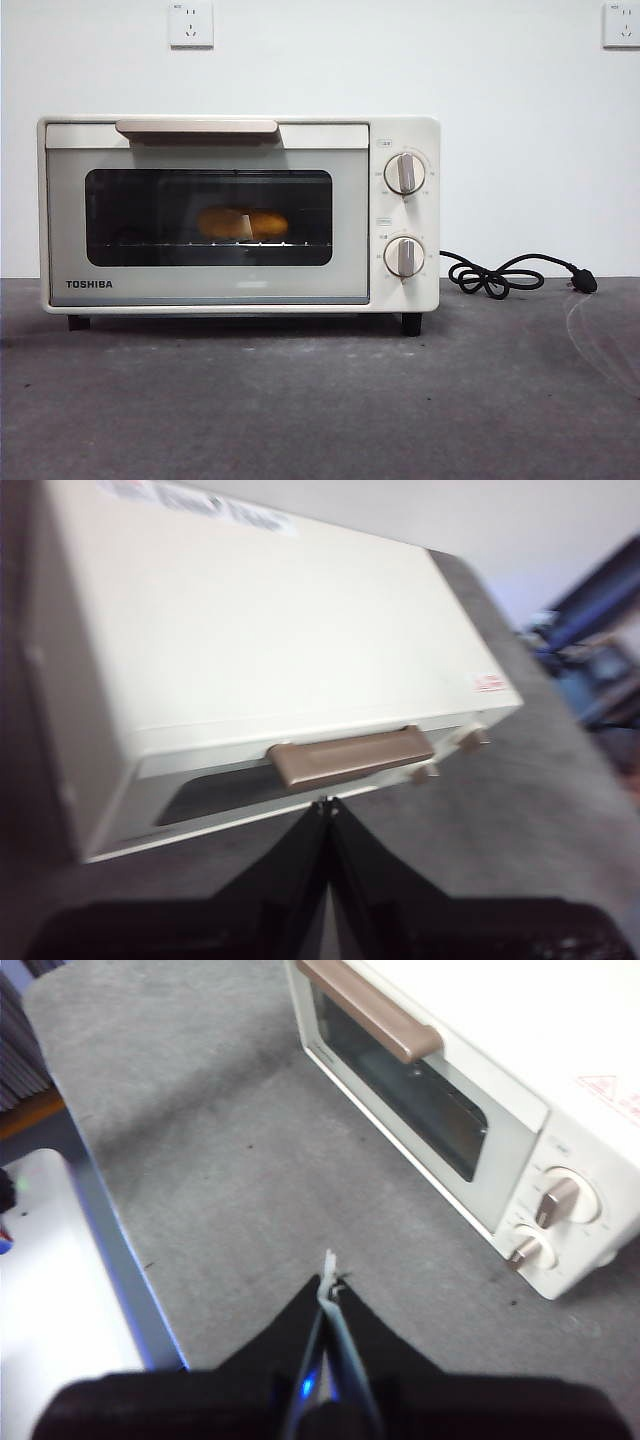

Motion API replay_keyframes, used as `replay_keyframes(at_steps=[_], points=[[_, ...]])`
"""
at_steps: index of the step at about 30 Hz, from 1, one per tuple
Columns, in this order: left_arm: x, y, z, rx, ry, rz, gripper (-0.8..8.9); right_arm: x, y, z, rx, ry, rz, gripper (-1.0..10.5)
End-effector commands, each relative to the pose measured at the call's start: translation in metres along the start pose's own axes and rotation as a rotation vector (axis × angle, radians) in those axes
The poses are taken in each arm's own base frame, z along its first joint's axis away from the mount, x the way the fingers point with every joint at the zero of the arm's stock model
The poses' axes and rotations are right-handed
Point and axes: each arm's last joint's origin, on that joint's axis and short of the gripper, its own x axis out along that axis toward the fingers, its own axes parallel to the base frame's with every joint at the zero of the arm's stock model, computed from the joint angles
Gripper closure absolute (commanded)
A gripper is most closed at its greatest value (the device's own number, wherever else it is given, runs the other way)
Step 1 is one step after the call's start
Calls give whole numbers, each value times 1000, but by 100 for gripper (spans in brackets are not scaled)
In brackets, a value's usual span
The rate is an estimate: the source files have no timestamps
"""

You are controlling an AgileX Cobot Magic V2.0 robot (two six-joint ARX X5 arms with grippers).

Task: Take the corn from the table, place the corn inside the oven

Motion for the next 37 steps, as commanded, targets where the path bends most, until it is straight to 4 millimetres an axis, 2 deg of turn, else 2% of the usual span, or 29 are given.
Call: replay_keyframes(at_steps=[1,7,14,25,30,37], points=[[-23,-24,-9,64,-65,71,821,3,-1,-2,-4,11,-20,949],[-68,-62,-34,122,-224,176,821,3,-2,-1,-7,9,-38,949],[-99,-79,-71,133,-244,276,821,3,-3,0,-9,-2,-56,949],[-116,-86,-102,136,-220,363,821,3,-3,0,-9,0,-60,948],[-117,-87,-104,128,-232,360,817,3,-3,0,-9,0,-60,948],[-110,-82,-96,80,-198,361,817,3,-3,0,-9,-1,-61,948]])
